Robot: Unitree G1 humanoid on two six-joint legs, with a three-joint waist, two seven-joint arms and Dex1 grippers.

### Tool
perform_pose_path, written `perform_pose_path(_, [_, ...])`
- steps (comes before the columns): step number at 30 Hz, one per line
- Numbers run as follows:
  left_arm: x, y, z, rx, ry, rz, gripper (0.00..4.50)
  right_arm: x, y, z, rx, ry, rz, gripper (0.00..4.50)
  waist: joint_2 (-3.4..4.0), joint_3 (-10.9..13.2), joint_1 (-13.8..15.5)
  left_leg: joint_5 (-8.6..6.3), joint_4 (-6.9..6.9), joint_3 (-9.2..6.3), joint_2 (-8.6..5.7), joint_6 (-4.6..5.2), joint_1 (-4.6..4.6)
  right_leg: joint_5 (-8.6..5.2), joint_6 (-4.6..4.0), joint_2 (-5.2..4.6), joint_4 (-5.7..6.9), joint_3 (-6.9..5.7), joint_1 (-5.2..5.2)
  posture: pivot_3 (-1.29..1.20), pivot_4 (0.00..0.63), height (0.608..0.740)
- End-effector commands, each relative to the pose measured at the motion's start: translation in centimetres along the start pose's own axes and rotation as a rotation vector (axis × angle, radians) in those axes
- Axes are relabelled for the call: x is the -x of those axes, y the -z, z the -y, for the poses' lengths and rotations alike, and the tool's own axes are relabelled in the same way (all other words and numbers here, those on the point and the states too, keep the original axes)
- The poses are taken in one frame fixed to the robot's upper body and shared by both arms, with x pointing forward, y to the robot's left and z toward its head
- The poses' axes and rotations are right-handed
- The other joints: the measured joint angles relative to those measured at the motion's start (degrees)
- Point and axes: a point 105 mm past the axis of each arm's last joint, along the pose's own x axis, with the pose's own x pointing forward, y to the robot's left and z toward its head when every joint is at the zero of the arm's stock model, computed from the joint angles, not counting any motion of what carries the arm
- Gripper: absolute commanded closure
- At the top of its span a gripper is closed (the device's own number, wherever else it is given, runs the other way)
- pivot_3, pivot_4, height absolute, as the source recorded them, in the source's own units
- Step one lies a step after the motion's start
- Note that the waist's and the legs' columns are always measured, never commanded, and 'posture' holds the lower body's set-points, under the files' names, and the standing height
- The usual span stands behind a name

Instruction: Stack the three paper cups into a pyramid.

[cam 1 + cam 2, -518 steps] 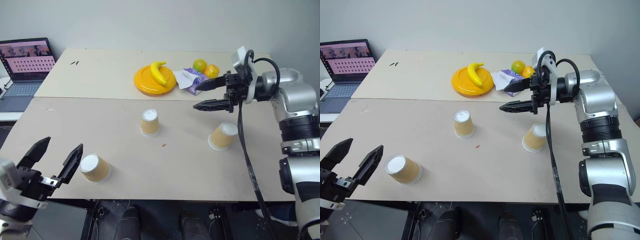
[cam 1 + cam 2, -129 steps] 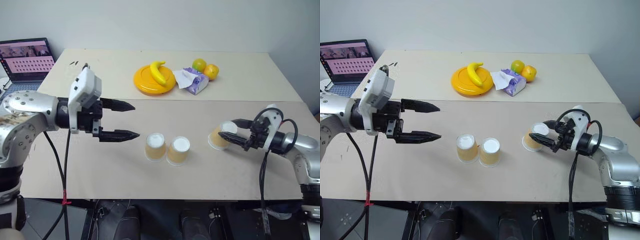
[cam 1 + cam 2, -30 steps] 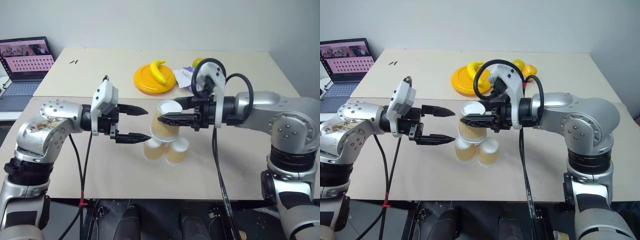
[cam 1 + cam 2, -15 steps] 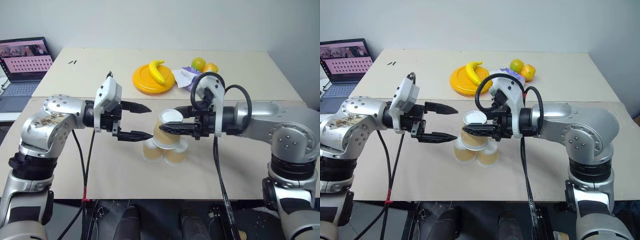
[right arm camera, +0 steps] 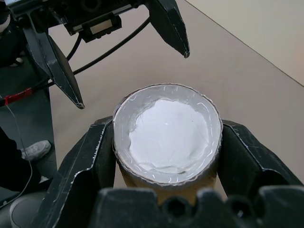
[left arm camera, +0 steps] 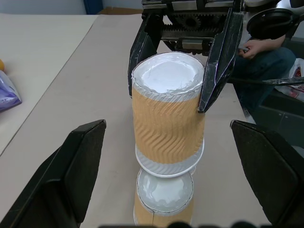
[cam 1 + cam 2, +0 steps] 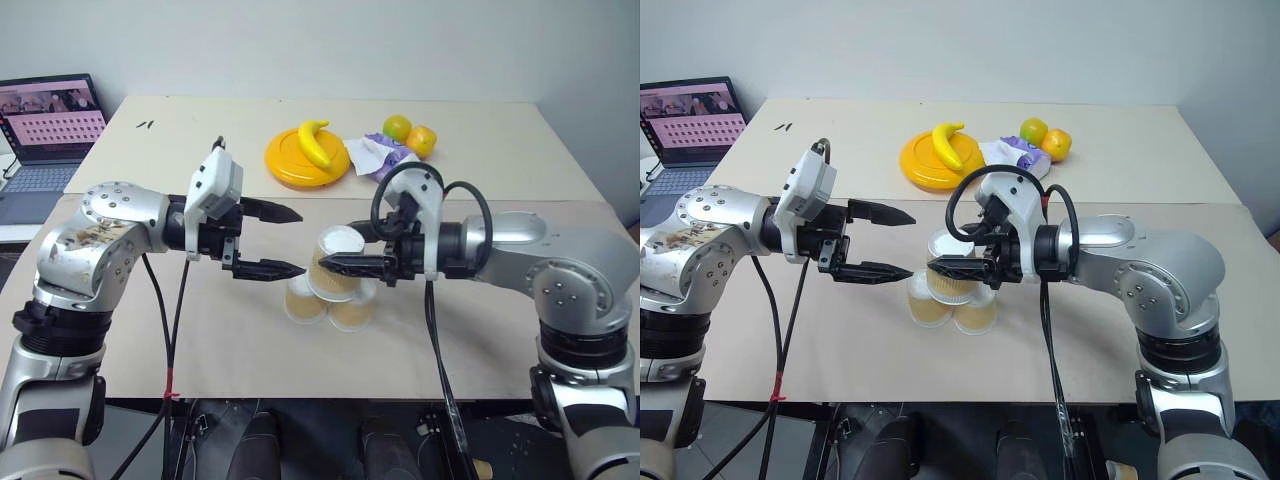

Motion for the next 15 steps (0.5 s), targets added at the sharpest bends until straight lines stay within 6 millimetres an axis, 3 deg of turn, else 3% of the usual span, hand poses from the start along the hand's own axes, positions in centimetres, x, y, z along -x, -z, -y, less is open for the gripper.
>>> perform_pose_path(1, [0.2,-1.1,0.0,-0.042,-0.004,0.015,0.0,0.4,-0.9,-0.6,0.065,-0.011,0.034,0.24,0.0,0.0,-0.01,0.0,0.0,0.0,0.0,0.0,0.0,0.0,0.0,0.0,0.0,0.0,0.0,0.0,0.15,0.732])
perform_pose_path(2, [0.1,-1.1,0.0,-0.042,-0.003,0.016,0.0,0.4,-0.9,-0.6,0.066,-0.012,0.034,0.06,0.0,0.0,-0.01,0.0,0.0,0.0,0.0,0.0,0.0,0.0,0.0,0.0,0.01,0.0,0.0,0.0,0.15,0.732])
perform_pose_path(7, [0.1,-1.1,-0.1,-0.042,-0.002,0.019,0.0,0.6,-1.1,-0.9,0.066,-0.029,0.035,0.06,0.0,0.0,0.01,0.0,0.0,0.0,0.0,0.0,0.0,0.0,0.0,0.0,0.0,0.0,0.0,0.0,0.15,0.732])
perform_pose_path(15, [-0.1,-1.0,-0.2,-0.042,-0.004,0.027,0.0,1.9,-3.4,0.0,0.044,-0.005,0.111,0.06,0.0,0.0,0.0,0.0,0.0,0.0,0.0,0.0,0.0,0.0,0.0,0.0,0.01,0.0,0.0,0.0,0.15,0.732])
